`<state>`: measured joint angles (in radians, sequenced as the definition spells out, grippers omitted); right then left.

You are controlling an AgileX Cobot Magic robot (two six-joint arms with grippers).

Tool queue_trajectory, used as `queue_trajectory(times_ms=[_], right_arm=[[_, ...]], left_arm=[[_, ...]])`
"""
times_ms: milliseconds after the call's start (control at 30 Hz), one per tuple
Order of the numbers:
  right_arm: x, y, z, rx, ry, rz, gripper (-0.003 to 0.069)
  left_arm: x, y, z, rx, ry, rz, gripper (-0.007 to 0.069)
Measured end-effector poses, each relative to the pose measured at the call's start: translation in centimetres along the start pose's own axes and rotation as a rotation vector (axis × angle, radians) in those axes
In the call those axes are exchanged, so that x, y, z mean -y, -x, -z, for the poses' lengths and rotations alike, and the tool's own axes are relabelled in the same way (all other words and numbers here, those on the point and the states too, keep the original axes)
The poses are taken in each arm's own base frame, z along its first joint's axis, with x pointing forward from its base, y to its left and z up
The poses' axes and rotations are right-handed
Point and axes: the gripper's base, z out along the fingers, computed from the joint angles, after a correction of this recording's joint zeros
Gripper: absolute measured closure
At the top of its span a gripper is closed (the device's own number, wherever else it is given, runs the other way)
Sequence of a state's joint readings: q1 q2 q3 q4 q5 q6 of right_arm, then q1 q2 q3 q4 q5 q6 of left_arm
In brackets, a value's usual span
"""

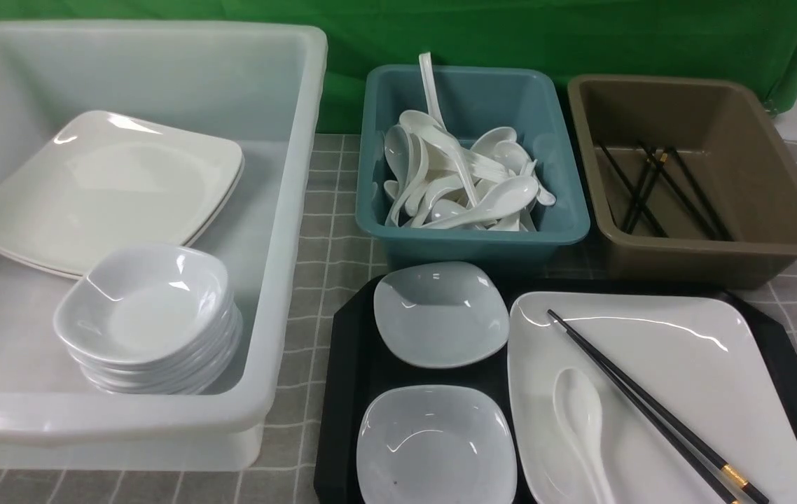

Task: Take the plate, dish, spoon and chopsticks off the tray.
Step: Use the right arm to grab a pair of chopsticks from the plate

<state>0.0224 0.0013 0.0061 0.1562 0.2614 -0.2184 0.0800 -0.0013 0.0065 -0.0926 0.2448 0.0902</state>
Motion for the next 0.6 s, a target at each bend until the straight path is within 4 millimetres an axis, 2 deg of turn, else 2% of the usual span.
queue_trajectory(times_ms=[467,533,567,600], right_arm=[[0.0,0.0,0.0,0.0,0.0,0.0,0.0421],[0.0,0.0,0.0,0.0,0.0,0.0,0.0421],[0.0,0.0,0.0,0.0,0.0,0.0,0.0421],[0.0,0.0,0.0,0.0,0.0,0.0,0.0421]], left_arm=[[0.0,0.1,0.0,0.016,0.001,0.01,0.0616],[0.0,0.4,0.0,0.043,-0.002,0.045,0.0616],[0.0,0.7,0.0,0.078,-0.009,0.116,0.0616],[0.1,1.3,0.1,0.138,-0.025,0.283,0.0616]])
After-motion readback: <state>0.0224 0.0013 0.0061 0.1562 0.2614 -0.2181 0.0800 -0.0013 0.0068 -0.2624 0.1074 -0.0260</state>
